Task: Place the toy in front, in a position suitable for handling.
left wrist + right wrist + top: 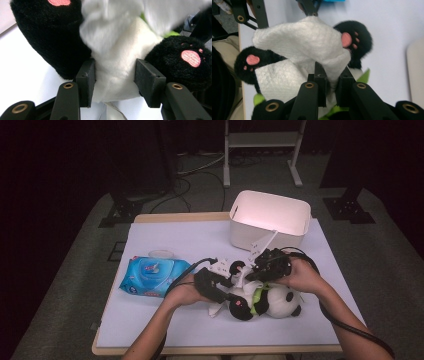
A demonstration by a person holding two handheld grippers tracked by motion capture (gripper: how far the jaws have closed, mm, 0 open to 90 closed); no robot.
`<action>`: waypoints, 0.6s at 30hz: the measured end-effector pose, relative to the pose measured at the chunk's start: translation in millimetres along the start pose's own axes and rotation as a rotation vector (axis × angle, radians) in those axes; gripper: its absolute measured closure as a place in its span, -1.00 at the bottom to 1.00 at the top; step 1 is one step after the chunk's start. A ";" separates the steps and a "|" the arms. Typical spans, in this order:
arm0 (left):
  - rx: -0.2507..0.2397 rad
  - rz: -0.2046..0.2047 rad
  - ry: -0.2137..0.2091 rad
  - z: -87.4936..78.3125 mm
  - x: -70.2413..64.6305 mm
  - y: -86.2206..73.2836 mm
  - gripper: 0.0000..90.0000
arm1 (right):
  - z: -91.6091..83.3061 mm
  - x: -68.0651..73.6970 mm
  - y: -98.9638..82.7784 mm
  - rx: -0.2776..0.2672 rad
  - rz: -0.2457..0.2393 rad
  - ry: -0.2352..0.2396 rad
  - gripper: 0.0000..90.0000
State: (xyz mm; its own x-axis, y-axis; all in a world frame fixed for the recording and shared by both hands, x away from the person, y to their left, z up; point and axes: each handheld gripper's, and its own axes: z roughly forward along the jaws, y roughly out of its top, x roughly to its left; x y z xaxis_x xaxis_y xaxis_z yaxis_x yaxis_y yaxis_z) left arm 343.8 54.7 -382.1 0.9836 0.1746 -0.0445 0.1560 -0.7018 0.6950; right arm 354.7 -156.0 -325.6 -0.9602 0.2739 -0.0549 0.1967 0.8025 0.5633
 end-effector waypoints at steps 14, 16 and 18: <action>0.002 0.008 -0.004 1.7 -1.1 2.6 0.13 | 1.5 -1.8 -8.2 -0.014 0.032 0.036 0.80; 0.005 0.000 -0.007 1.8 -0.3 1.9 0.13 | 6.6 -0.6 -5.5 -0.012 0.024 0.045 0.80; 0.005 -0.001 -0.009 2.0 0.5 1.2 0.13 | 10.4 0.8 -4.0 -0.005 0.016 0.050 0.80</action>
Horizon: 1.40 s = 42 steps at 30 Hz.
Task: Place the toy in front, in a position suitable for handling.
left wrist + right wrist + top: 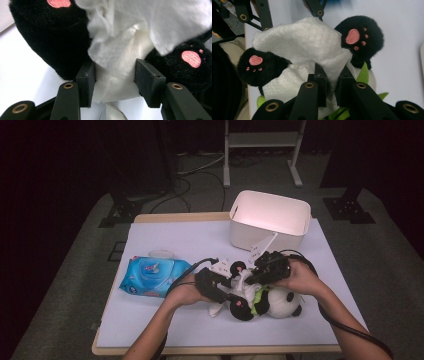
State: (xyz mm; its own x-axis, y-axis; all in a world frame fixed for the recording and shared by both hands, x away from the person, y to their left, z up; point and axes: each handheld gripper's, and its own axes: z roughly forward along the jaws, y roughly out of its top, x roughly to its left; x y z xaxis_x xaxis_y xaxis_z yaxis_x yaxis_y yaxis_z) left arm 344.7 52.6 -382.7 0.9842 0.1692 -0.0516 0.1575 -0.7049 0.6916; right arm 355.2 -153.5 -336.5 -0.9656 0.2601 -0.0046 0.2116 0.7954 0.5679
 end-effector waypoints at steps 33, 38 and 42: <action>0.003 0.009 0.013 -0.3 -1.3 1.3 0.12 | -10.4 -15.4 33.9 -0.082 -0.001 -0.023 0.80; 0.003 0.002 0.003 -0.6 0.4 0.3 0.12 | -9.0 -21.6 29.1 -0.076 0.012 -0.023 0.80; 0.003 0.003 0.007 -0.4 0.3 0.6 0.12 | -13.4 -22.5 18.0 -0.074 0.051 -0.025 0.80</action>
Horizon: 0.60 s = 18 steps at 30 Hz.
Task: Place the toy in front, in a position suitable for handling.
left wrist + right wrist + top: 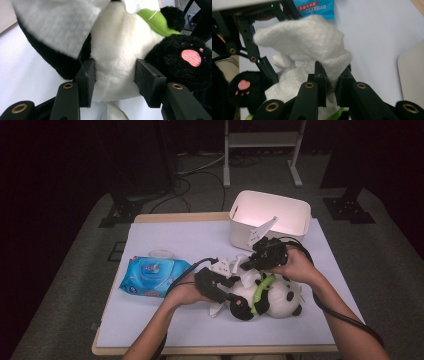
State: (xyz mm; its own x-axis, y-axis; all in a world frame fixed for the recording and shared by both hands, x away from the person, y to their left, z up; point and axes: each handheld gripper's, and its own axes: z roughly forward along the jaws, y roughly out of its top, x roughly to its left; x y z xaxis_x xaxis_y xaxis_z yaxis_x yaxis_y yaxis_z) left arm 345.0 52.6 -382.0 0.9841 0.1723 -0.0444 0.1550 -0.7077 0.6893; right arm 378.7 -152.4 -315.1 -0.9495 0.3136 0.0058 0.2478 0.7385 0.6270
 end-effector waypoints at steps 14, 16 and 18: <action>0.024 0.018 -0.011 -0.1 0.5 4.1 0.13 | -3.2 1.1 -32.1 0.021 0.027 0.014 0.80; 0.034 0.017 -0.011 -0.1 1.2 5.4 0.13 | -3.1 2.8 -31.7 0.018 0.033 0.020 0.80; 0.037 0.011 -0.013 0.1 2.3 6.0 0.13 | -0.5 6.8 -28.1 0.023 0.018 0.038 0.80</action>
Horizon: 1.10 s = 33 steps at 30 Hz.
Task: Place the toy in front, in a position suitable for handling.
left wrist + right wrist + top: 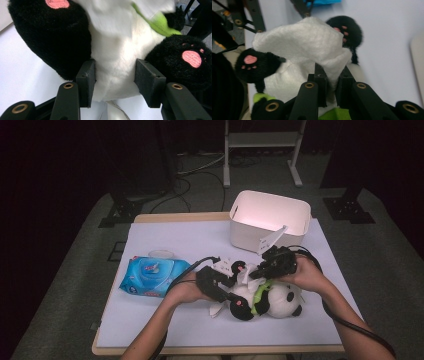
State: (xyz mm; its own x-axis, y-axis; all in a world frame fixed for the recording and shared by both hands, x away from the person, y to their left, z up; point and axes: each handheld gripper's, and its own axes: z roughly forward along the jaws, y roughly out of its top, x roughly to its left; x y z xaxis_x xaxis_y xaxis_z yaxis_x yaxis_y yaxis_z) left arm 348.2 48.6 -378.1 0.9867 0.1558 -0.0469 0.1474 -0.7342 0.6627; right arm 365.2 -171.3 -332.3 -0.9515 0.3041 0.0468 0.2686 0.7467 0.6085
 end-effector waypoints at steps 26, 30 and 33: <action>-0.025 -0.032 -0.015 0.9 8.5 -2.1 0.13 | 0.1 64.1 4.8 -0.002 -0.147 0.101 0.80; -0.019 -0.031 -0.021 1.1 9.0 -1.9 0.14 | 10.4 69.4 15.1 0.004 -0.167 0.126 0.80; -0.022 -0.031 -0.023 1.1 10.1 -2.6 0.14 | 15.1 71.8 21.1 0.004 -0.185 0.137 0.80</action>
State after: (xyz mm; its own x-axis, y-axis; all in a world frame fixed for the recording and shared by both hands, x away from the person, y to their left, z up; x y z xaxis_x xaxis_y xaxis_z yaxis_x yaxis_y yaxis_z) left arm 357.9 51.3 -381.1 0.9830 0.1628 -0.0847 0.1767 -0.7147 0.6768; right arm 304.9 -124.8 -328.0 -0.9960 0.0789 0.0419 0.0880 0.7850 0.6132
